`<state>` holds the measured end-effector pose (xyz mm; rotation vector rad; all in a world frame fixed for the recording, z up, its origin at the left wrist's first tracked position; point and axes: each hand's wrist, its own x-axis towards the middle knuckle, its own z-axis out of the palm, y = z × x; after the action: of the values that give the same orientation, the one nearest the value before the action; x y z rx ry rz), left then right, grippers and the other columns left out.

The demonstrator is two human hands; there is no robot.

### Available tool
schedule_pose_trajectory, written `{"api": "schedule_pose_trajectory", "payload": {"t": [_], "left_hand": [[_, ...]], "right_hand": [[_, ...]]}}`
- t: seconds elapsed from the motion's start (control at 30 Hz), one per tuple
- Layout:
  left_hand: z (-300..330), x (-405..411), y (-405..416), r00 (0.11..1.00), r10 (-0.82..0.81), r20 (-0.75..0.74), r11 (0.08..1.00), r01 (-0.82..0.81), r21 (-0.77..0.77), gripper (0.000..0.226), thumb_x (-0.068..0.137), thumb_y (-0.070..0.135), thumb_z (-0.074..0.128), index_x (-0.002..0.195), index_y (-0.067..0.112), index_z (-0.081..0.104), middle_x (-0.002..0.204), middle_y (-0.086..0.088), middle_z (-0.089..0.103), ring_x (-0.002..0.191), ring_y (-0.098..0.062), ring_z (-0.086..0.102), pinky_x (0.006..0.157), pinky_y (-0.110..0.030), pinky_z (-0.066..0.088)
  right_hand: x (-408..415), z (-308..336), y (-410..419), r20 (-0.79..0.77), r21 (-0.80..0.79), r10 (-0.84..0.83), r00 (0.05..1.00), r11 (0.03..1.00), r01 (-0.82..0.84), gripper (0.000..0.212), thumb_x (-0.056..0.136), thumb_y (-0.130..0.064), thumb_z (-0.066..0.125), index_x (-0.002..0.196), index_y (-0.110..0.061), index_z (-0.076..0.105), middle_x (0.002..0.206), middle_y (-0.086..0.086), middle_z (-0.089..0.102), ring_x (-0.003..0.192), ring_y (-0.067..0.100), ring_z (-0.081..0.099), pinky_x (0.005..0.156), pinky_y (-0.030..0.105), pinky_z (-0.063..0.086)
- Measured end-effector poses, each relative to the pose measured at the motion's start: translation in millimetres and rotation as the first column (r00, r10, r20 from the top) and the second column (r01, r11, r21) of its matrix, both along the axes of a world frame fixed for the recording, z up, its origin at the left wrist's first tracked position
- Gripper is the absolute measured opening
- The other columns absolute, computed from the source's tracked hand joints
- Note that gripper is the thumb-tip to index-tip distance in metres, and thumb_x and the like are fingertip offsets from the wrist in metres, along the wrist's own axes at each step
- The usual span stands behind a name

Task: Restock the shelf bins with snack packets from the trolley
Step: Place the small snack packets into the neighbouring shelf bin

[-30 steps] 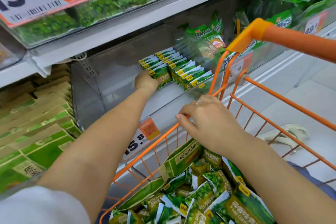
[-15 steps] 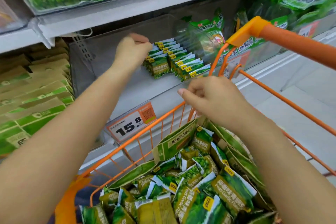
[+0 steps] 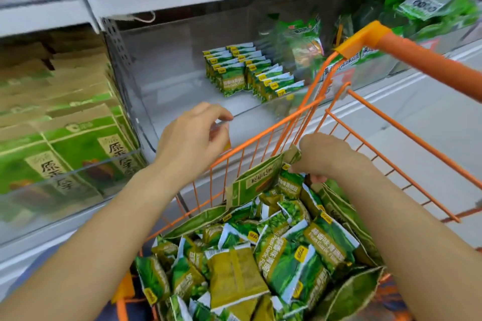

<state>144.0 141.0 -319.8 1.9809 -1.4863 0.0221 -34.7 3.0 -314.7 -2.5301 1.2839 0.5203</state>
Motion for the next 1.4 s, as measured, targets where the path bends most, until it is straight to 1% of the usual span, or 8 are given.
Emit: {"api": "schedule_pose_trajectory", "payload": {"t": [0.2,0.37,0.5,0.73,0.87,0.97,1.03,1.4], "left_hand": [[-2.6,1.2,1.3,0.999,-0.037,-0.009,0.999,0.037,-0.007,0.021,0.089,0.026,0.049,0.1,0.025,0.066,0.104,0.008,0.061,0.097,-0.018,0.06,0.08,-0.039,0.05],[0.0,-0.6,1.2,0.999,-0.026,-0.031,0.995,0.023,-0.093,0.02,0.09,0.025,0.05,0.1,0.022,0.067,0.101,0.011,0.062,0.1,-0.011,0.055,0.085,-0.026,0.042],[13.4,-11.9,5.9,0.924,-0.156,-0.348,0.967,0.071,-0.247,0.021,0.09,0.033,0.054,0.102,0.022,0.066,0.096,0.009,0.066,0.092,0.004,0.056,0.076,-0.003,0.037],[16.8,-23.2,9.1,0.865,-0.276,-0.42,0.958,0.209,-0.198,0.027,0.078,0.05,0.061,0.087,0.025,0.064,0.074,-0.001,0.065,0.07,-0.023,0.058,0.068,-0.039,0.047],[22.2,-23.7,10.2,0.853,-0.227,-0.47,0.952,0.091,-0.294,0.013,0.081,0.038,0.07,0.09,0.029,0.067,0.076,0.004,0.069,0.068,-0.001,0.056,0.06,-0.012,0.039],[32.9,-18.3,6.9,0.815,-0.137,-0.563,0.922,-0.102,-0.373,0.01,0.091,0.022,0.065,0.087,0.028,0.058,0.074,0.005,0.062,0.071,-0.002,0.058,0.062,-0.019,0.044],[37.6,-4.5,-5.7,0.805,-0.045,-0.591,0.924,-0.192,-0.331,0.018,0.093,0.022,0.062,0.081,0.019,0.049,0.066,0.01,0.051,0.066,0.0,0.05,0.064,-0.018,0.038],[6.1,65.1,-147.7,0.72,0.395,-0.571,0.918,-0.279,0.283,0.031,0.078,0.028,0.079,0.064,0.014,0.056,0.056,-0.003,0.06,0.068,-0.024,0.056,0.064,-0.028,0.052]], "right_hand": [[11.1,-11.1,2.6,-0.083,0.058,0.251,0.964,0.967,-0.247,0.033,0.085,-0.027,0.07,0.062,-0.009,0.055,0.059,0.004,0.053,0.055,0.019,0.051,0.056,0.03,0.043],[-13.1,29.7,-11.6,0.434,0.438,0.054,0.899,0.86,-0.263,0.016,0.078,-0.022,0.078,0.069,-0.016,0.065,0.066,-0.004,0.061,0.063,0.008,0.056,0.064,0.022,0.044],[-16.4,47.8,0.4,0.634,0.643,-0.208,0.745,0.677,-0.359,0.013,0.074,-0.016,0.072,0.074,-0.011,0.06,0.067,-0.004,0.064,0.068,0.01,0.067,0.067,0.019,0.054],[-3.1,47.0,12.1,0.828,0.519,-0.333,0.452,0.761,-0.39,0.018,0.07,-0.019,0.07,0.077,-0.009,0.057,0.058,-0.001,0.063,0.06,0.013,0.066,0.065,0.025,0.057],[7.7,31.0,14.9,0.924,0.317,-0.248,0.292,0.924,-0.216,0.025,0.082,-0.039,0.067,0.087,-0.015,0.065,0.073,-0.008,0.068,0.074,0.006,0.063,0.072,0.022,0.05],[9.2,15.6,10.6,0.746,-0.308,0.273,0.608,0.95,-0.049,0.053,0.091,-0.062,0.032,0.109,-0.024,0.064,0.106,-0.011,0.065,0.107,0.009,0.054,0.085,0.021,0.038],[8.5,4.5,3.6,0.546,-0.354,0.349,0.762,0.92,-0.168,0.072,0.089,-0.064,0.015,0.118,-0.019,0.063,0.116,0.001,0.064,0.121,0.018,0.049,0.105,0.029,0.028],[13.8,-3.8,4.6,0.522,-0.374,0.407,0.749,0.899,-0.228,0.064,0.091,-0.055,0.018,0.105,-0.019,0.069,0.094,0.001,0.064,0.105,0.019,0.054,0.113,0.031,0.016]]}}
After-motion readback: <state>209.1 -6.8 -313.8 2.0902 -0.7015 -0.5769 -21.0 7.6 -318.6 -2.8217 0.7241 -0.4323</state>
